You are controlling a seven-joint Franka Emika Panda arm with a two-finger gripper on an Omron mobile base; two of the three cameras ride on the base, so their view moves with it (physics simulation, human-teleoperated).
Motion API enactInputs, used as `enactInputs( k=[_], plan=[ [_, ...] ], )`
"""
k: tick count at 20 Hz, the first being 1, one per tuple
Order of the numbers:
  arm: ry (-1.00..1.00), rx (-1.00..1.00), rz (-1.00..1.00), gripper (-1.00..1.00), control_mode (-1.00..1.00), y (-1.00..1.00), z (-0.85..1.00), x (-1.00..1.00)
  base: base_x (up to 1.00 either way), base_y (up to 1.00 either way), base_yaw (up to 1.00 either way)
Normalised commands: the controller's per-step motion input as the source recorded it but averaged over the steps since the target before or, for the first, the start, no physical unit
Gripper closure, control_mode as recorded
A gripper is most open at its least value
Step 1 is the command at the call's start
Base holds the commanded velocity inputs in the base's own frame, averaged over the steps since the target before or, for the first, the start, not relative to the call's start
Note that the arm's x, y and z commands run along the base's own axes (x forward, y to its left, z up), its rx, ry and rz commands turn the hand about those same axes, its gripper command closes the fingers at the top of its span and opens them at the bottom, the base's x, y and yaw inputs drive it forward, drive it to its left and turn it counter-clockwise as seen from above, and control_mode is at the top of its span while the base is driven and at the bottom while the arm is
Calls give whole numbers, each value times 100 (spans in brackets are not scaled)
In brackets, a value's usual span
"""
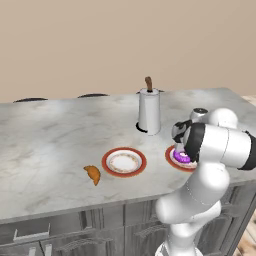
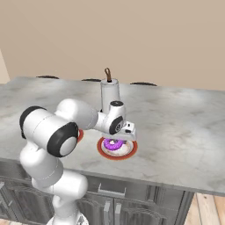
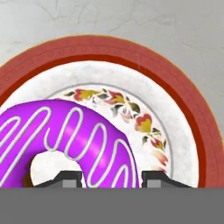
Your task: Place the pastries on the plates.
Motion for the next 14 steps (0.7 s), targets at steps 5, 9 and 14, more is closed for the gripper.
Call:
enactInputs(
  k=[5, 9, 14],
  plan=[
    [-3, 0, 0, -100, -100, -11, 20, 0, 0, 0, 0],
    [-10, 4, -4, -100, -100, 11, 60, -1, 0, 0, 0],
    [-19, 2, -9, -100, -100, 87, 36, -2, 0, 0, 0]
  ],
)
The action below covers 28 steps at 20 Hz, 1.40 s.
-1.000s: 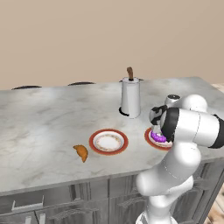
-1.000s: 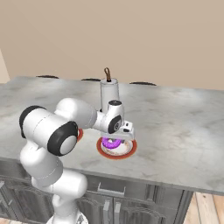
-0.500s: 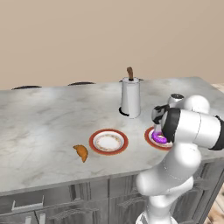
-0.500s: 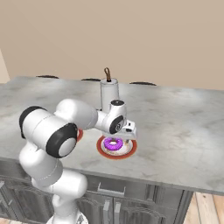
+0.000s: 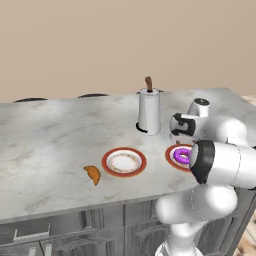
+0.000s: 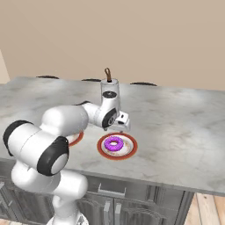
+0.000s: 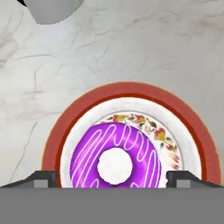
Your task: Place the pastries on the plates.
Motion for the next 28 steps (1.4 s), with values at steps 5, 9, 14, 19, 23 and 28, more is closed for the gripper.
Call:
enactInputs(
  k=[5, 9, 14, 19, 23, 28],
  plan=[
    [-2, 0, -5, -100, -100, 100, 27, -1, 0, 0, 0],
    [0, 1, 0, -100, -100, 100, 16, 0, 0, 0, 0],
    [6, 6, 7, -100, -100, 99, 16, 0, 0, 0, 0],
    [7, 6, 20, -100, -100, 97, 0, -4, 0, 0, 0],
    [7, 1, 21, -100, -100, 90, 0, -21, 0, 0, 0],
    [2, 0, 21, -100, -100, 73, -2, -38, 0, 0, 0]
  ],
)
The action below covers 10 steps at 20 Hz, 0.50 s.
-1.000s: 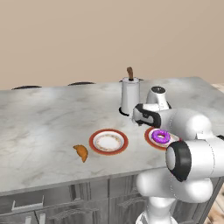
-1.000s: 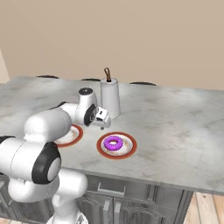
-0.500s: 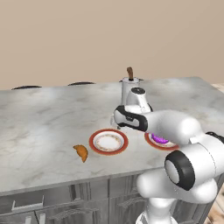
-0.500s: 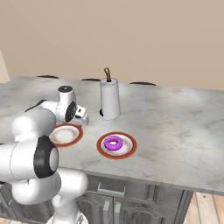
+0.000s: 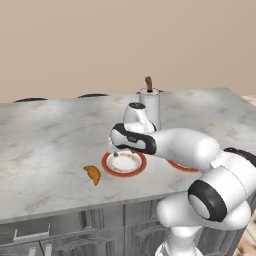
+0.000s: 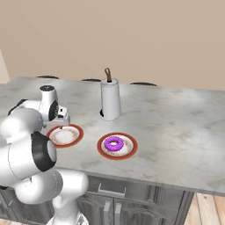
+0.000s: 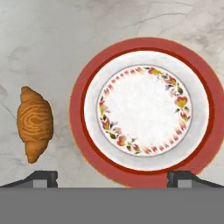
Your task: Place the pastries on the plates.
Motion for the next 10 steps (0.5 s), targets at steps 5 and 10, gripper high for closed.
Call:
enactInputs(
  k=[5, 10],
  plan=[
    [0, 0, 7, -100, -100, 59, -6, -10, 0, 0, 0],
    [5, 0, 11, -100, -100, 60, -9, 0, 0, 0, 0]
  ],
)
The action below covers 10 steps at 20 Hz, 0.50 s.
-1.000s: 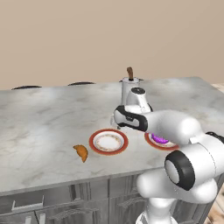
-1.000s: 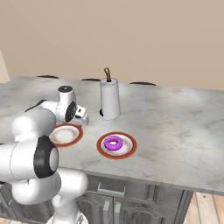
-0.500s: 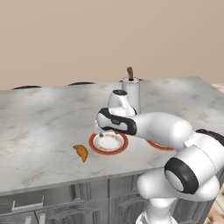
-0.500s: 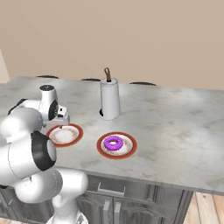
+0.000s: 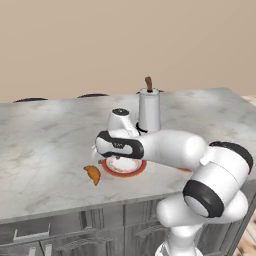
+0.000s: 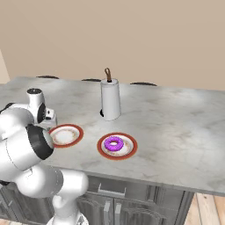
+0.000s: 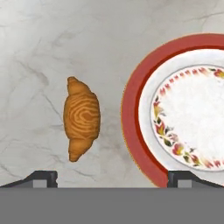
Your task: Place the pastries on the plates.
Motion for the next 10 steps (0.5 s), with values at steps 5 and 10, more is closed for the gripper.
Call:
enactInputs(
  k=[5, 10],
  plan=[
    [5, 0, 8, -100, -100, 53, -7, 0, 0, 0, 0],
    [6, 0, 6, -100, -100, 45, -17, -6, 0, 0, 0]
  ],
)
